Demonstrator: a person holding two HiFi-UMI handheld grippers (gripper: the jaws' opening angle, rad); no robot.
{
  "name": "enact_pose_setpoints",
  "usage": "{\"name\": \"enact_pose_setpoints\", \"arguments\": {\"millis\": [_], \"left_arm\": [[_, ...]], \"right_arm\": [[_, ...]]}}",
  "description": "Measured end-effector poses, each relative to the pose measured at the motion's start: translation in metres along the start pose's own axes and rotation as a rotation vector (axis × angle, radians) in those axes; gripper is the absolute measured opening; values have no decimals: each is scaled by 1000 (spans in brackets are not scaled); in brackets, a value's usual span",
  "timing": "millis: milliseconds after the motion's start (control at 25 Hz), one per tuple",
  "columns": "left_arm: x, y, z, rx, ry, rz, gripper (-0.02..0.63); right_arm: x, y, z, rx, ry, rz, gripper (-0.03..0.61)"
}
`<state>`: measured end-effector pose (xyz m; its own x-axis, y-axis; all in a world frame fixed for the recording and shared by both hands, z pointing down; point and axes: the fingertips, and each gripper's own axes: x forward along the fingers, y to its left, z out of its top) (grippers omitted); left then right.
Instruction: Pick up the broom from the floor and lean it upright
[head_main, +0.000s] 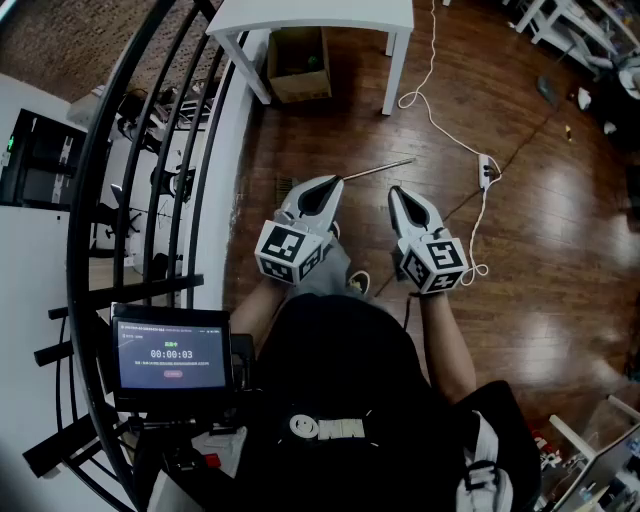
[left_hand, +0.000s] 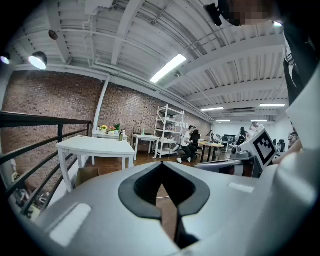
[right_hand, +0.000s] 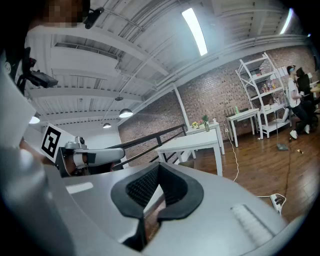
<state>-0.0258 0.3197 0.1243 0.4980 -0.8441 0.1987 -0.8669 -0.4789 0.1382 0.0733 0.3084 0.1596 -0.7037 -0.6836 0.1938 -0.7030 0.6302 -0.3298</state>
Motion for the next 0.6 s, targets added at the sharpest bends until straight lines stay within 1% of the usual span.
{"name": "enact_pose_setpoints", "arguments": {"millis": [80, 160, 240, 360, 440, 520, 600], "left_arm": [[-1, -4, 3, -7, 3, 9, 14], [8, 2, 4, -16, 6, 16, 14], [37, 27, -3, -27, 20, 6, 14], [91, 68, -22, -48, 49, -32, 14], [108, 73, -21, -59, 54, -48, 14], [116, 68, -16, -71, 59, -60, 14], [135, 78, -14, -79, 73, -80, 14]], "right_arm": [[-9, -3, 4, -3, 8, -10, 3], [-5, -11, 7, 0, 13, -19, 3], [23, -31, 5, 9, 23, -34, 3], [74, -64, -3, 19, 60, -73, 3], [80, -75, 1, 22, 83, -96, 3], [75, -83, 4, 24, 102, -99, 3], [89, -99, 8, 19, 125, -97, 3]]}}
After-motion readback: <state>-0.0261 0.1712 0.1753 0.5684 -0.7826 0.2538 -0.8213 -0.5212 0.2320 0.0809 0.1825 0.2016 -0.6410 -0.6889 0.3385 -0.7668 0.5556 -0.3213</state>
